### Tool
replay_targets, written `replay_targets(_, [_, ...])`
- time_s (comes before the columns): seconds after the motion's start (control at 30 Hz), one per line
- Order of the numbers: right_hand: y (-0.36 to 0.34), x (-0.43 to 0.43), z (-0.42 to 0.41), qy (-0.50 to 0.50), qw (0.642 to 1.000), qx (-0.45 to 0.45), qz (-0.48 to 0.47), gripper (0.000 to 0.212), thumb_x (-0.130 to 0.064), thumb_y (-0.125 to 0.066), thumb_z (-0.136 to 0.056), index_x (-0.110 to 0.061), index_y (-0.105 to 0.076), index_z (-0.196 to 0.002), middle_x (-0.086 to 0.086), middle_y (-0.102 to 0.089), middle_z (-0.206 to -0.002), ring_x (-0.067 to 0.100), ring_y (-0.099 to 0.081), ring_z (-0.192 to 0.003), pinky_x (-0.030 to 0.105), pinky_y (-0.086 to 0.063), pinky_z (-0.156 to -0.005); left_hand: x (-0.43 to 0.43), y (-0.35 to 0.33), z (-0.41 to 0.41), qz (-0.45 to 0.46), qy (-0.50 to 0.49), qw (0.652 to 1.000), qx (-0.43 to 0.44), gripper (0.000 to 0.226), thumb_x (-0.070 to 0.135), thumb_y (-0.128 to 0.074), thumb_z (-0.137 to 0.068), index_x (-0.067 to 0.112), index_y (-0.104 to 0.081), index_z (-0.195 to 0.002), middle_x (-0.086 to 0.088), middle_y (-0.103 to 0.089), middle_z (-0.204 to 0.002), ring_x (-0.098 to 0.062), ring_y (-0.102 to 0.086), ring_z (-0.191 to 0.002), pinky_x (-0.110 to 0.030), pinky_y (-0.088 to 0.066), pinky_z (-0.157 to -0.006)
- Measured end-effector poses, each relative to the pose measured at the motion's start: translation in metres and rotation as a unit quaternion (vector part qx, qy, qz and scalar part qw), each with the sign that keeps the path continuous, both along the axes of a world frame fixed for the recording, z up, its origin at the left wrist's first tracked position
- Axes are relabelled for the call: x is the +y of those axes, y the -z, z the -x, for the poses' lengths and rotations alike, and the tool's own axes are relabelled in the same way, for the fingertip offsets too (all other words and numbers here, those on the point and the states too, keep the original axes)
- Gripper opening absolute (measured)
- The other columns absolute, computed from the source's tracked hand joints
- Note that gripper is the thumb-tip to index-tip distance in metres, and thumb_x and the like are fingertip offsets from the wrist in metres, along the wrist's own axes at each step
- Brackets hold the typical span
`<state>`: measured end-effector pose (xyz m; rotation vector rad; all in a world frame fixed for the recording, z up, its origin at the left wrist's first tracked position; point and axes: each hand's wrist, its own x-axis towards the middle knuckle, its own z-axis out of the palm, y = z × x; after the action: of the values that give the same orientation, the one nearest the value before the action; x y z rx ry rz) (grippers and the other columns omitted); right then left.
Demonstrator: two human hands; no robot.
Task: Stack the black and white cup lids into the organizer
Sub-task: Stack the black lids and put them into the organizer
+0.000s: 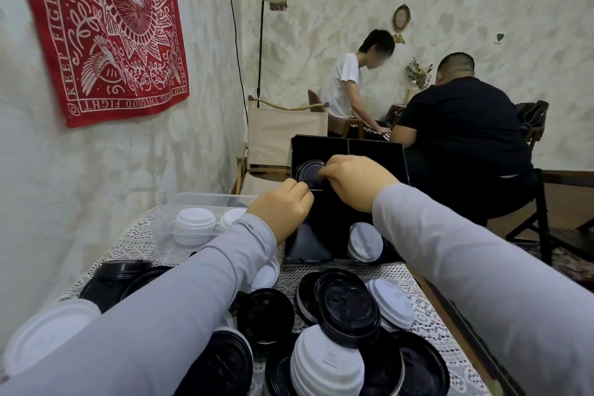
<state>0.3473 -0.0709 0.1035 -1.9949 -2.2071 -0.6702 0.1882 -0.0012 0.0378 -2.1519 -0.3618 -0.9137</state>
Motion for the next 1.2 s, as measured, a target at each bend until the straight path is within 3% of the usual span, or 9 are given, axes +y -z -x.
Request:
replay_targets(0.13, [0.046,-0.017,-0.021,-0.065,0.978,-0.093,-0.174,0.045,-0.029,-0.043,-0.084,-0.008,-0.064,-0.118,0.009,-0.064,-0.118,0.03,-0.061,-0.108,0.04,-0.054,-0.08,0.002,0.006,-0.004,0.026,-0.021,0.999,0.004,0.027,-0.004,-0.039,-0.072,0.009,-0.063,-0.069,-0.006,-0.059,-0.072,-0.021,-0.057,-0.064,-0.025,-0.037,-0.037])
replay_targets(0.3, [0.08,-0.031,-0.042,0.107,0.979,-0.056,-0.164,0.079,-0.036,-0.074,-0.071,-0.004,-0.046,-0.137,0.014,-0.051,-0.137,0.029,-0.049,-0.126,0.05,-0.043,-0.098,-0.002,0.013,-0.013,0.062,-0.056,0.996,0.006,0.033,-0.008,-0.038,-0.063,0.005,-0.064,-0.079,-0.017,-0.062,-0.088,-0.029,-0.061,-0.078,-0.03,-0.047,-0.049])
replay_targets(0.43, [0.084,-0.038,-0.052,0.219,0.972,-0.003,-0.085,0.078,-0.032,-0.056,-0.088,-0.015,-0.013,-0.151,0.004,-0.023,-0.154,0.023,-0.018,-0.143,0.057,-0.02,-0.109,0.001,0.01,-0.019,0.099,-0.105,0.989,0.022,0.036,-0.01,-0.054,-0.045,0.006,-0.065,-0.076,-0.016,-0.064,-0.091,-0.029,-0.062,-0.083,-0.027,-0.048,-0.056])
replay_targets(0.5, [0.084,-0.038,-0.059,0.255,0.964,0.041,-0.062,0.08,-0.018,-0.051,-0.091,-0.025,0.002,-0.151,-0.002,-0.008,-0.157,0.025,-0.005,-0.144,0.054,-0.028,-0.106,0.008,0.008,-0.024,0.145,-0.114,0.983,0.021,0.042,-0.013,-0.067,-0.039,0.003,-0.064,-0.077,-0.019,-0.063,-0.096,-0.033,-0.057,-0.088,-0.031,-0.053,-0.061])
replay_targets(0.57, [0.086,-0.035,-0.064,0.269,0.956,0.106,-0.059,0.09,0.0,-0.048,-0.086,-0.033,0.006,-0.149,-0.004,-0.001,-0.157,0.034,-0.007,-0.142,0.045,-0.045,-0.091,0.015,0.005,-0.03,0.205,-0.113,0.972,0.032,0.047,-0.013,-0.072,-0.046,0.001,-0.062,-0.09,-0.019,-0.055,-0.113,-0.034,-0.051,-0.102,-0.035,-0.054,-0.071])
replay_targets(0.7, [0.088,-0.023,-0.066,0.271,0.936,0.225,-0.03,0.09,0.012,-0.042,-0.083,-0.034,-0.003,-0.15,-0.003,0.001,-0.158,0.04,-0.051,-0.109,0.038,-0.045,-0.074,0.029,0.0,-0.037,0.281,-0.15,0.945,0.071,0.04,-0.006,-0.053,-0.083,0.005,-0.049,-0.121,-0.012,-0.029,-0.138,-0.03,-0.028,-0.127,-0.031,-0.037,-0.1])
replay_targets(0.87, [0.09,-0.014,-0.064,0.284,0.936,0.206,-0.025,0.074,0.007,-0.049,-0.084,-0.018,-0.018,-0.147,0.007,-0.012,-0.154,0.038,-0.054,-0.105,0.039,-0.045,-0.077,0.043,-0.004,-0.044,0.31,-0.17,0.929,0.11,0.04,-0.007,-0.053,-0.083,0.006,-0.051,-0.121,-0.01,-0.03,-0.135,-0.03,-0.031,-0.124,-0.032,-0.037,-0.099])
replay_targets(1.07, [0.085,-0.02,-0.061,0.287,0.939,0.19,-0.022,0.027,0.003,-0.049,-0.083,-0.007,-0.05,-0.108,0.009,-0.04,-0.126,0.039,-0.055,-0.094,0.036,-0.04,-0.066,0.048,-0.005,-0.051,0.337,-0.196,0.906,0.162,0.033,-0.006,-0.058,-0.081,0.007,-0.059,-0.111,-0.008,-0.035,-0.124,-0.029,-0.033,-0.116,-0.036,-0.041,-0.092])
replay_targets(1.2, [0.087,-0.021,-0.059,0.295,0.936,0.192,-0.018,0.023,0.004,-0.049,-0.083,-0.008,-0.056,-0.101,0.008,-0.042,-0.125,0.039,-0.055,-0.094,0.035,-0.039,-0.067,0.046,-0.007,-0.05,0.342,-0.2,0.904,0.164,0.035,-0.006,-0.055,-0.083,0.008,-0.059,-0.116,-0.01,-0.036,-0.128,-0.03,-0.033,-0.119,-0.037,-0.037,-0.094])
